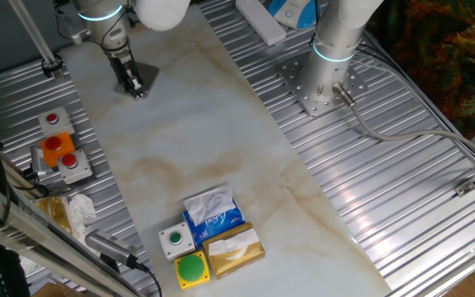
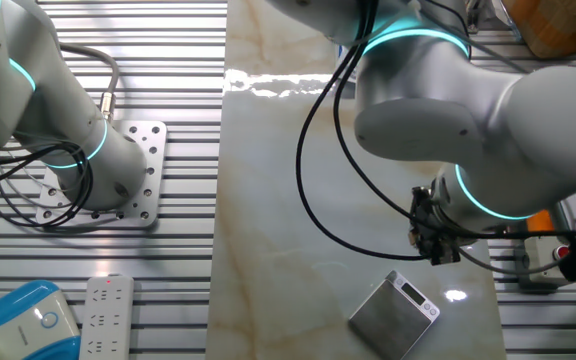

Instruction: Remove the object from the scale

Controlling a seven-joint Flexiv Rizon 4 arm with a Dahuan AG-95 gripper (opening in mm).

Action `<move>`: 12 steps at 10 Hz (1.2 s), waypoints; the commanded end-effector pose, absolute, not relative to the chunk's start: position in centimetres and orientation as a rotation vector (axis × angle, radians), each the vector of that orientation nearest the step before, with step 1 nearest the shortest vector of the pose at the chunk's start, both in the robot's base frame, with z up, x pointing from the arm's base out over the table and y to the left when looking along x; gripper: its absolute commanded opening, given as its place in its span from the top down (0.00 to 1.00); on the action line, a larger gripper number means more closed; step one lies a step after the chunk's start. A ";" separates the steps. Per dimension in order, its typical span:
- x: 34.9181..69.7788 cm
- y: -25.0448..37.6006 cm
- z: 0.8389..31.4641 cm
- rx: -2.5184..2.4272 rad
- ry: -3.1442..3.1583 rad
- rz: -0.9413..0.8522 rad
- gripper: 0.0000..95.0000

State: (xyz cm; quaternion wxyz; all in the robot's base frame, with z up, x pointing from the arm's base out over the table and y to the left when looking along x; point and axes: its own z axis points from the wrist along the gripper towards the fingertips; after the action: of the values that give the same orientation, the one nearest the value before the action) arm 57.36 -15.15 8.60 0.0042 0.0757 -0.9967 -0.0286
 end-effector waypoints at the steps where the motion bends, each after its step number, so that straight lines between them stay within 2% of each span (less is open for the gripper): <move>1: 57.3 -15.2 8.7 0.264 -3.121 -0.071 1.00; 12: 57.3 -15.2 8.7 0.543 -3.071 -0.028 1.00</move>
State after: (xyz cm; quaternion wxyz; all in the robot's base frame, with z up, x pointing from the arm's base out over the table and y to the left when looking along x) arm 57.20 -15.15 8.71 0.0116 0.1740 -0.9846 -0.0090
